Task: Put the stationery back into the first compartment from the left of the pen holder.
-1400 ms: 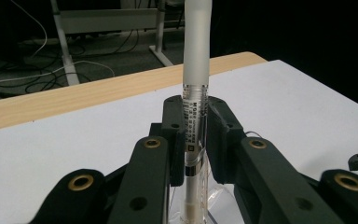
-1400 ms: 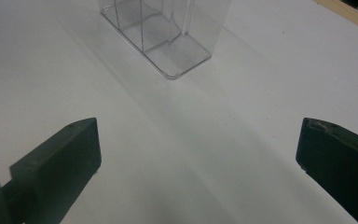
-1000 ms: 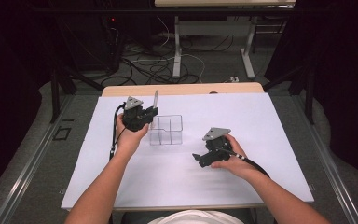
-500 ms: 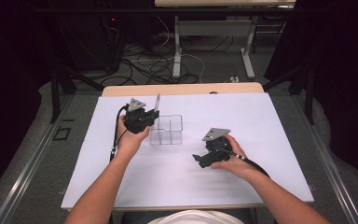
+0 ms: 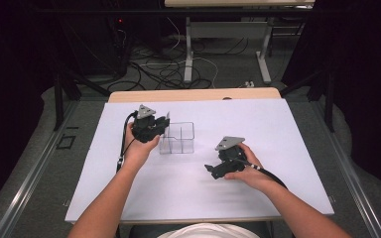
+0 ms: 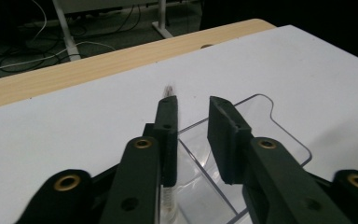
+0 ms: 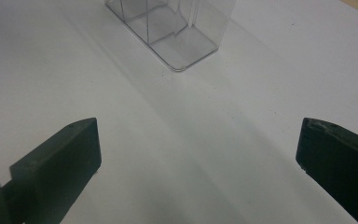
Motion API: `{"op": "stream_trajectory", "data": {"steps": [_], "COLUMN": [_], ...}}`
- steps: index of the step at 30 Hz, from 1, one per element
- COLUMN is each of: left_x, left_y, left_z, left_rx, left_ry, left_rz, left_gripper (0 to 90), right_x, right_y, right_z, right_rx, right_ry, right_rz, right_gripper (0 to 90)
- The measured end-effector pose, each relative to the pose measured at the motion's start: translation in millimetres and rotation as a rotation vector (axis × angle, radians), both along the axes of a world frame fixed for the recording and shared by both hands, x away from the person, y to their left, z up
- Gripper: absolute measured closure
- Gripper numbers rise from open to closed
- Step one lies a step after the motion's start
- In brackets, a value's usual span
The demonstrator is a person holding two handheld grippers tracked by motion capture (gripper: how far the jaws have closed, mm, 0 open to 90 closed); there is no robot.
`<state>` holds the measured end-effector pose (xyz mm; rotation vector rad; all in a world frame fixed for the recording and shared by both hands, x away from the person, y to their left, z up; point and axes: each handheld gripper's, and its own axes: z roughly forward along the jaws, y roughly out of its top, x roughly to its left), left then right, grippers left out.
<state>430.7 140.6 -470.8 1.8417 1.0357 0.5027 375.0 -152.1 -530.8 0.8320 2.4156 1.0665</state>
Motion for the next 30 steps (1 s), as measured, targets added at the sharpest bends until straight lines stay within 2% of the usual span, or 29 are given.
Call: {"op": "stream_trajectory", "data": {"steps": [2, 5, 9, 10, 11, 16, 19, 23, 24, 26, 30], "left_x": [-1.7, -4.5, -8.4, -9.1, -9.9, -13.8, -16.9, -20.8, -21.6, -24.0, -27.2], "left_y": [0.1, 1.5, 4.6, 5.8, 7.0, 15.6, 21.4, 30.9, 33.2, 37.5, 45.6], "left_z": [1.0, 3.2, 4.8, 4.9, 5.1, 6.8, 7.4, 7.5, 7.7, 6.6, 4.4], "left_rx": [-0.007, -0.001, 0.0, -0.002, -0.008, -0.019, -0.036, -0.088, -0.083, -0.109, -0.107], "left_ry": [-0.009, -0.001, -0.005, -0.015, -0.015, -0.009, -0.003, 0.01, 0.016, 0.021, 0.021], "left_rz": [0.006, 0.01, 0.023, 0.023, 0.027, 0.034, 0.056, 0.09, 0.098, 0.119, 0.131], "left_gripper": [69.7, 64.6, 52.2, 45.5, 45.5, 34.1, 31.1, 27.7, 25.7, 24.1, 16.8], "right_x": [-0.3, -0.2, 0.1, 0.7, 0.7, 0.9, 0.7, 1.1, 1.1, 1.0, 1.0], "right_y": [-0.1, -1.0, -1.4, -1.4, -1.4, -1.4, -1.3, -1.9, -2.0, -2.1, -2.4], "right_z": [0.3, 1.6, 1.8, 1.4, 1.4, 1.1, 1.1, 0.9, 1.0, 1.3, 1.9], "right_rx": [-0.003, -0.016, -0.016, -0.012, -0.012, -0.012, -0.01, -0.012, -0.011, -0.009, -0.012], "right_ry": [0.009, 0.012, 0.007, -0.002, -0.002, -0.001, 0.0, 0.003, 0.004, 0.004, 0.01], "right_rz": [-0.002, -0.003, 0.002, 0.003, 0.003, 0.002, -0.005, -0.01, -0.012, -0.012, -0.013], "right_gripper": [0.0, 0.0, 0.0, 0.0, 0.0, 0.0, 0.0, 0.0, 0.0, 0.0, 0.0]}}
